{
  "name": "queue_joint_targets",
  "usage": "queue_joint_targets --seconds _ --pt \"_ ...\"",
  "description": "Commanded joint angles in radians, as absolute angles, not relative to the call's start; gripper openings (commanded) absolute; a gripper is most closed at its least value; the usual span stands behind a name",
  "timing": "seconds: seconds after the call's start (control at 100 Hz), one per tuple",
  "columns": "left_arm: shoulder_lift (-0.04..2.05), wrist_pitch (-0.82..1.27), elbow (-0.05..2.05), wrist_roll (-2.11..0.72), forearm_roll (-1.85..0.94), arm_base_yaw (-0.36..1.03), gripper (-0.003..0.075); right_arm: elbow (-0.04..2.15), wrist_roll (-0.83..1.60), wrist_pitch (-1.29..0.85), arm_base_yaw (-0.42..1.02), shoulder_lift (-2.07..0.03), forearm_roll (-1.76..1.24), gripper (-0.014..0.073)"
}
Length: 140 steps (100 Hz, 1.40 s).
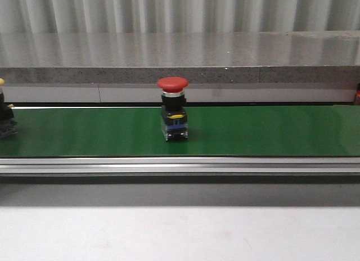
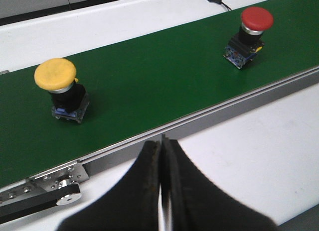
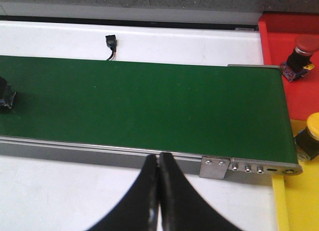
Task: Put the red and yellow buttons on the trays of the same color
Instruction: 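Lower the right gripper onto the arriving red button and grasp it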
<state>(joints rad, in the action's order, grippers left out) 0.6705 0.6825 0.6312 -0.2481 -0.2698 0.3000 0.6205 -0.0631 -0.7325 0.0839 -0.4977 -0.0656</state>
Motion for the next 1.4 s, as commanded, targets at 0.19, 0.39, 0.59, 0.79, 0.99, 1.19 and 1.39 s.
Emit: queue_joint_targets --seconds 0.19,0.39,0.59,0.79,0.99,1.19,1.39 --pt "0.634 0.617 0.646 -0.251 -0.296 0.307 -0.002 0.861 -0.019 -0.761 0.21 -0.76 -0.073 -0.0024" --pt "0.634 0.617 0.646 -0.251 -0.296 0.307 -0.002 1.024 -0.017 -0.846 0.315 -0.983 -0.073 0.0326" --pt "0.634 0.617 0.646 -0.251 -0.296 0.307 -0.002 1.161 -0.017 -0.887 0.413 -1.183 -0.073 0.0609" --pt "0.634 0.617 0.646 -0.251 -0.296 0.307 -0.002 1.302 -0.018 -0.995 0.461 -1.352 -0.086 0.0603" --pt "0.634 0.617 0.646 -0.251 -0.296 0.307 -0.002 1.429 -0.019 -1.105 0.471 -1.509 -0.143 0.0603" --pt "0.634 0.617 0.646 -0.251 -0.296 0.307 -0.002 1.519 -0.088 -1.16 0.464 -1.638 -0.143 0.0603" --pt "0.634 0.617 0.646 -0.251 -0.296 0.307 -0.002 1.528 -0.116 -1.113 0.429 -1.71 -0.126 0.0603"
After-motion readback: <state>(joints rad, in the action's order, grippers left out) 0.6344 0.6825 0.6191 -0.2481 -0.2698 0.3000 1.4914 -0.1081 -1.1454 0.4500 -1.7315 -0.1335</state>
